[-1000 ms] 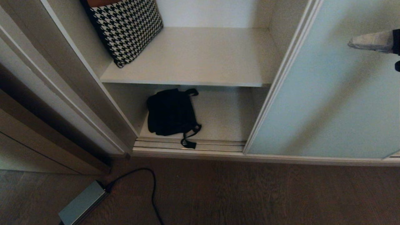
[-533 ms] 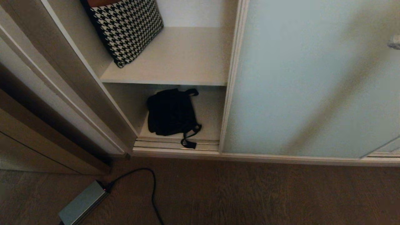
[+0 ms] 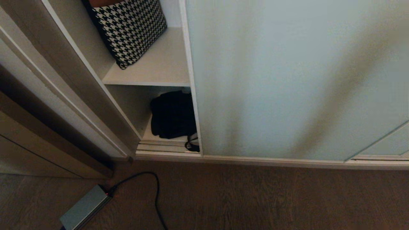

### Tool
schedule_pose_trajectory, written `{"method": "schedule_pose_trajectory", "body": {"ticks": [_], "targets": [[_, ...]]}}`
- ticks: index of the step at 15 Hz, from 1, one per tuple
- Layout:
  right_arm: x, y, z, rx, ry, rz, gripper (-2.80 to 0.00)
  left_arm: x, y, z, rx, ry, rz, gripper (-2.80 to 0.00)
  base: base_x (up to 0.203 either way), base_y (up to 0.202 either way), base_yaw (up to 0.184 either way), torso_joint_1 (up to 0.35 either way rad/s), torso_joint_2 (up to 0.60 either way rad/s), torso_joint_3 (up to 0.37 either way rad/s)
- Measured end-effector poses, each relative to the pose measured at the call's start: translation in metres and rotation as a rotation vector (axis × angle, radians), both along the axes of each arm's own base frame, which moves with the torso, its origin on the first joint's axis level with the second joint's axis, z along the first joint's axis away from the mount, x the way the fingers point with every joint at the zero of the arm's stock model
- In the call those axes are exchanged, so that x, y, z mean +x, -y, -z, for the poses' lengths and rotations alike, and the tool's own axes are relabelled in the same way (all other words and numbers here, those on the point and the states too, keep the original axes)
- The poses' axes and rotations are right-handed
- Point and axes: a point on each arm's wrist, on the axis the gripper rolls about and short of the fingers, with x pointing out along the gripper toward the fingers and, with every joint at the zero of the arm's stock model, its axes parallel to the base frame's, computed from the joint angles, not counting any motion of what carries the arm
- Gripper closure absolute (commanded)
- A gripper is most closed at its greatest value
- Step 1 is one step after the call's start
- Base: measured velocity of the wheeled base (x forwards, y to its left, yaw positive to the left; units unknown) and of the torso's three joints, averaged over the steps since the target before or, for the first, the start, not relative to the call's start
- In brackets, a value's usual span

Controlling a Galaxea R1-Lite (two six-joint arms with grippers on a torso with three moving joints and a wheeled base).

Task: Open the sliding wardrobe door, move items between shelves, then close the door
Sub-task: Close the door

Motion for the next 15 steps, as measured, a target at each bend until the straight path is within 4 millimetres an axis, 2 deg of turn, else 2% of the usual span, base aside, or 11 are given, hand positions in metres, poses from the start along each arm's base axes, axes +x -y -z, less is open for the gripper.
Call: {"method": "schedule_pose_trajectory", "body": {"ticks": [3,6,10,15], "targets": [[-0.013,0.026,-0.003,-0.031,0.035,0.185,0.00,0.000,0.000,0.000,0.001,0.000,0.000,0.00,0.000,0.000,0.000,0.000,0.00,0.000],[-0.013,0.050,-0.007,-0.043,0.051,0.292,0.00,0.000,0.000,0.000,0.001,0.000,0.000,0.00,0.000,0.000,0.000,0.000,0.00,0.000],[0.002,0.077,-0.010,-0.023,0.040,0.357,0.00,0.000,0.000,0.000,0.001,0.000,0.000,0.00,0.000,0.000,0.000,0.000,0.00,0.000],[0.026,0.097,-0.019,0.043,0.031,0.324,0.00,0.000,0.000,0.000,0.001,0.000,0.000,0.00,0.000,0.000,0.000,0.000,0.00,0.000]]}}
